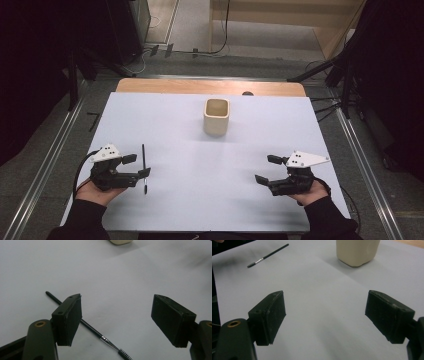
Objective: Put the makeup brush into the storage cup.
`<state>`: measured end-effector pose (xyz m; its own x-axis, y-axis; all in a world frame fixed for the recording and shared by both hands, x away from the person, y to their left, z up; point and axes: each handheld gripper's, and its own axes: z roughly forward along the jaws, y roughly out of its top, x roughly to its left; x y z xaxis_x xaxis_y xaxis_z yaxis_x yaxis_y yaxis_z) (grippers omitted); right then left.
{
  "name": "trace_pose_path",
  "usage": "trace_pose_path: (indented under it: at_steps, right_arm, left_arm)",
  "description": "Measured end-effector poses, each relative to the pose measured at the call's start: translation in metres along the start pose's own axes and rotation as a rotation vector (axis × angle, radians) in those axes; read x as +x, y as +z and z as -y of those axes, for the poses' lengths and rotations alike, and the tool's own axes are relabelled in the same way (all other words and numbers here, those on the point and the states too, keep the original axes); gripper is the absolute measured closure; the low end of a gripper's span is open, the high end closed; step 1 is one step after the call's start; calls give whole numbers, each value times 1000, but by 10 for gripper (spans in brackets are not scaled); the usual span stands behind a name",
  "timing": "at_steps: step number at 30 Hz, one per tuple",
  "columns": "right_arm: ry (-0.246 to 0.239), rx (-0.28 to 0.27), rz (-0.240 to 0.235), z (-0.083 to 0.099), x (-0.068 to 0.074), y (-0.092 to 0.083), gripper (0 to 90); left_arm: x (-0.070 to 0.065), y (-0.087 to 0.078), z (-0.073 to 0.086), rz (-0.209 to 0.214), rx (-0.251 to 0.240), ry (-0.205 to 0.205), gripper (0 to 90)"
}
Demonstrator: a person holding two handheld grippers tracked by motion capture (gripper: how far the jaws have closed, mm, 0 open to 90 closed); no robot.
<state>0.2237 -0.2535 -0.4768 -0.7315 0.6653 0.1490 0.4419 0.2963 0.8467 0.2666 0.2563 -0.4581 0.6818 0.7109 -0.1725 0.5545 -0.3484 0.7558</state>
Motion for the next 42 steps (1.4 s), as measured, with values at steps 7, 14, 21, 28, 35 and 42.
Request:
trace_pose_path:
  at_steps: [7,14,21,28,35,42]
  right_arm:
    - [0,13,-1,0,0,4,177]
    - [-9,20,14,0,0,4,178]
    - [1,20,24,0,-2,4,179]
    - [-5,25,22,0,-1,4,179]
    - [-7,35,36,2,0,3,179]
    - [-19,39,32,2,2,4,179]
  left_arm:
    - [2,6,-6,-69,33,-63,231]
    - [5,12,-11,-121,48,-124,223]
    - [5,18,-16,-176,49,-152,225]
    - [9,22,-19,-186,91,-194,225]
    - [16,25,-30,-153,215,-234,234]
    - [23,29,-43,-155,314,-292,245]
